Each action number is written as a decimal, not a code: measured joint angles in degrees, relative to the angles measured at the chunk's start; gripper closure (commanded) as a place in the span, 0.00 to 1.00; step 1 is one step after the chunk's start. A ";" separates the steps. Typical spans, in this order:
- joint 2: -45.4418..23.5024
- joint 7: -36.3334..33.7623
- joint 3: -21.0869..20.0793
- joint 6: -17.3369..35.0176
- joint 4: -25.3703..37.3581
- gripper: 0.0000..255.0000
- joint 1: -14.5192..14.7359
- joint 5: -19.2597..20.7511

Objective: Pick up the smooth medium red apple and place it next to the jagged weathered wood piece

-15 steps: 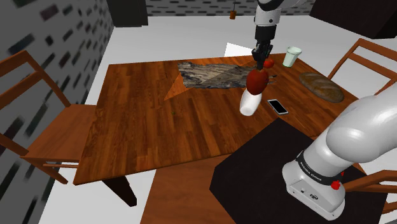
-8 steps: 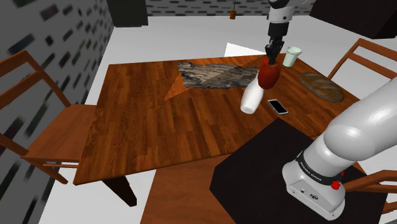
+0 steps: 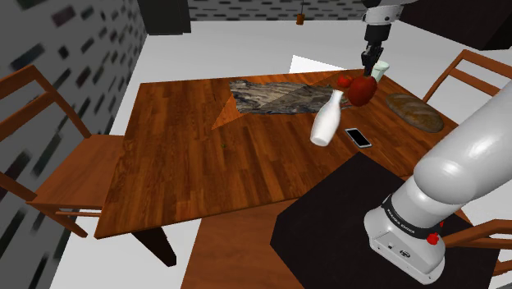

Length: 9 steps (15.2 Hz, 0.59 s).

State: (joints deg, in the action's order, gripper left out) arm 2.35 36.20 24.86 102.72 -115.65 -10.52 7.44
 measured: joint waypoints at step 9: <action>-14.43 13.93 5.15 -1.35 15.71 1.00 -7.13 -4.98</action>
State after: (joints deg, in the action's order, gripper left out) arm -12.09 50.13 30.02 101.37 -99.93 -17.65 2.46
